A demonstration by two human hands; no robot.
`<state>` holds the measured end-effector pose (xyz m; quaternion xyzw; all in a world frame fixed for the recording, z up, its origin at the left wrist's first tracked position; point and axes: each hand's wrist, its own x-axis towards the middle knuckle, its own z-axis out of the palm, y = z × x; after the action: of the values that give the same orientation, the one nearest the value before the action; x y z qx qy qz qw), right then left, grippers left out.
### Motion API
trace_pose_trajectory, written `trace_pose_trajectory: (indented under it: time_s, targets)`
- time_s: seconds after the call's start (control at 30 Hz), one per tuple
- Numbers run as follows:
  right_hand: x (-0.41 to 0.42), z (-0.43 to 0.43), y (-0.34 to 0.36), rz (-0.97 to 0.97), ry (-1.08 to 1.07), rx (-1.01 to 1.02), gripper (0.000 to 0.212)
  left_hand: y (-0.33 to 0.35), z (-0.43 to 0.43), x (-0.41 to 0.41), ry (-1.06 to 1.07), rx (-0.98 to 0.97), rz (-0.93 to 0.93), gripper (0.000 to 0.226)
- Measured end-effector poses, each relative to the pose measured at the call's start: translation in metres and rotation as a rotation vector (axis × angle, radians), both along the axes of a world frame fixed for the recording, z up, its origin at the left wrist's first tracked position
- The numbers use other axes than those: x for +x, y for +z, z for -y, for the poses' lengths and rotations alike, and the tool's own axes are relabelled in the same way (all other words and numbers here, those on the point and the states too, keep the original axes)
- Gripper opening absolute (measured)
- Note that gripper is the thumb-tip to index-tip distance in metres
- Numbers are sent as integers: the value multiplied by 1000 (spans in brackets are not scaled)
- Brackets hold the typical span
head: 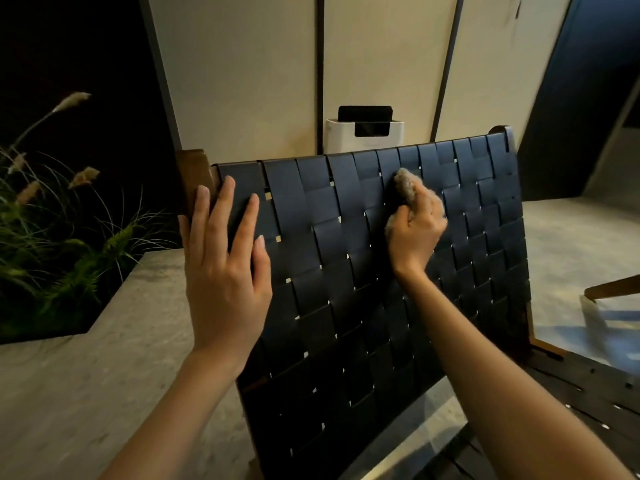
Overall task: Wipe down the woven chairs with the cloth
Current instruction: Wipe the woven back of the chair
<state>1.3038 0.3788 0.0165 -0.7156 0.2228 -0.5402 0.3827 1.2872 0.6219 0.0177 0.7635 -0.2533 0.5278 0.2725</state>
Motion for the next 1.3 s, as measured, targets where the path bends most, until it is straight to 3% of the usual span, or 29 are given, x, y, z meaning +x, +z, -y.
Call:
trace_pose_trajectory:
  time_s: [0.13,0.33,0.5,0.57,0.7,0.87,0.93,1.1,1.17,1.3]
  targets:
    - [-20,-93,-9,152,287,-348,48,-1,1,-2,-92,-131,-15,40]
    - [-46,-154,-14,153,478,-478,44,1,-1,-7,-274,-379,-134,48]
    - [-47,-135,-22,95,330,-667,40,-6,0,-12,-222,-344,-153,50]
    - [-41,-104,-27,57,197,-620,47,-9,0,-13,-186,-299,-128,51]
    - [-31,-31,-40,-87,23,-274,50,-12,0,-10,-161,-282,-110,52]
    - [-25,-20,-41,-37,15,75,46,-13,1,-10,-157,-292,-112,51]
    - [-32,-48,-36,18,65,43,47,-13,2,-11,-159,-292,-109,51]
    - [-64,-155,-48,106,360,-318,57,-10,-1,-11,-201,-298,-124,50]
    - [-72,-174,-52,116,458,-320,53,-13,-2,-15,-244,-294,-137,50]
    - [-84,-161,-66,50,396,-458,50,-32,-2,-25,-262,-304,-159,51]
